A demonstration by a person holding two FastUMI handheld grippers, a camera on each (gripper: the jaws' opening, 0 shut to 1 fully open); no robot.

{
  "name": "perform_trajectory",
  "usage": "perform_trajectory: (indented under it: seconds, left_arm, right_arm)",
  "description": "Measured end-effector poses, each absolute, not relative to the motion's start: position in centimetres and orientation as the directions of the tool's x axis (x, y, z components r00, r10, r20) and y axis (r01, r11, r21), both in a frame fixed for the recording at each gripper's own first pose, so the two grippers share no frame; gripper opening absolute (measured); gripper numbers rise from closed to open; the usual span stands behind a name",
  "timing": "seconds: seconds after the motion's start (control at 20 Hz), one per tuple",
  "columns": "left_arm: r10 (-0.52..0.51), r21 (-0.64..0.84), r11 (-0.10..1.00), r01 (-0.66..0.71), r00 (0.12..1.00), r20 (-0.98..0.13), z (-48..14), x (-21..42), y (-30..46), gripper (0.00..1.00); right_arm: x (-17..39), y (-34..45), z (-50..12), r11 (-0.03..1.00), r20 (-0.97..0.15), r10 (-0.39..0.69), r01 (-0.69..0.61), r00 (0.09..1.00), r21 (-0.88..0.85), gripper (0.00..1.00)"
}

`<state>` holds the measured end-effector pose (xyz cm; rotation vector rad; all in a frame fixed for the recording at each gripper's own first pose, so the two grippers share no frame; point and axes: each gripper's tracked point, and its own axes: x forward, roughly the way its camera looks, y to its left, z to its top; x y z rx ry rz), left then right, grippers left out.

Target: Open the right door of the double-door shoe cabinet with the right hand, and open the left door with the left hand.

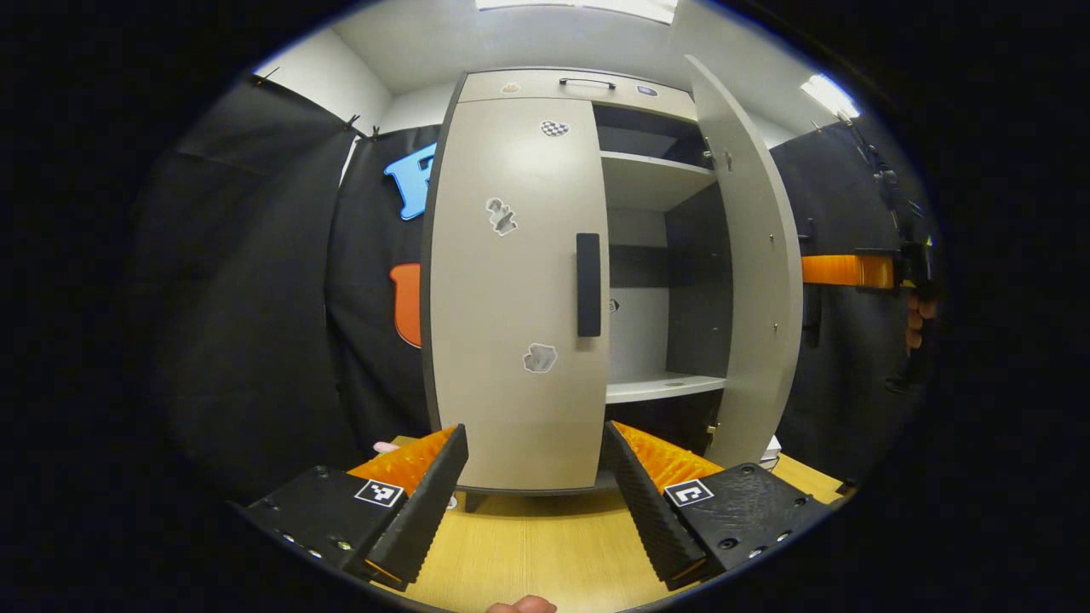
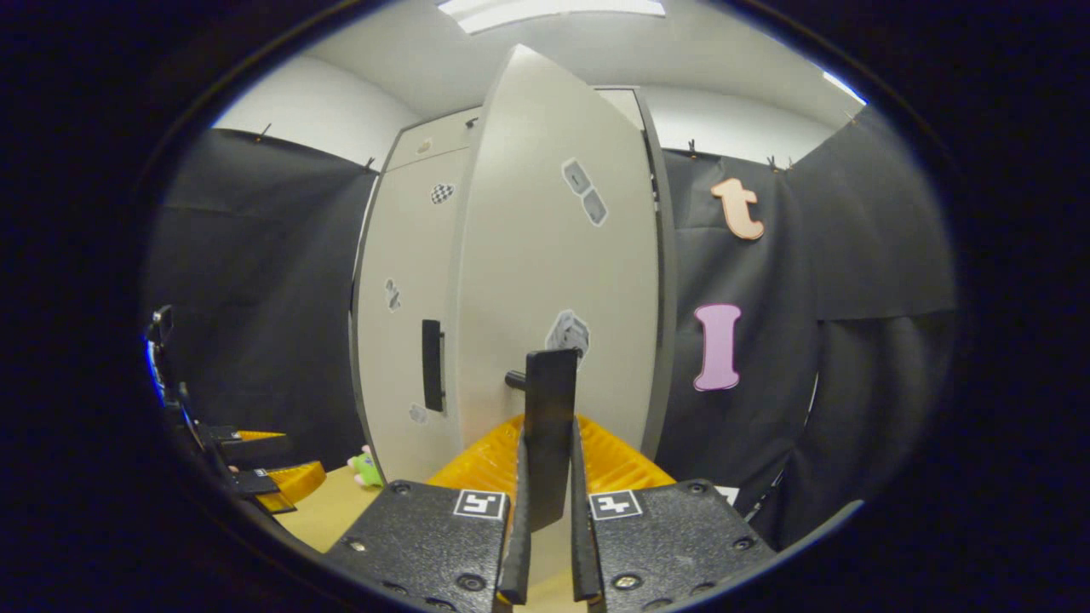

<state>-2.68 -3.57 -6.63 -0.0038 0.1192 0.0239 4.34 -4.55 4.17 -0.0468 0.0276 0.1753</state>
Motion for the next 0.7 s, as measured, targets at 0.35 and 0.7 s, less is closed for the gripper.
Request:
perform_trajectory:
  seconds: [0.35, 0.7]
  left_arm:
    - [0.008, -0.007, 1.000, -0.009, 0.994, -0.105, -6.5, -2.4, -4.7, 0.95]
    - [0.008, -0.018, 1.000, -0.010, 0.996, -0.089, -6.3, -2.6, -4.8, 0.95]
  right_arm:
    - [3.2, -8.5, 4.0, 0.990, -0.016, 0.130, -0.130, 0.991, -0.049, 0.22]
    - [2.7, -16.1, 4.1, 0.999, -0.004, -0.035, 0.035, 0.999, -0.034, 0.02]
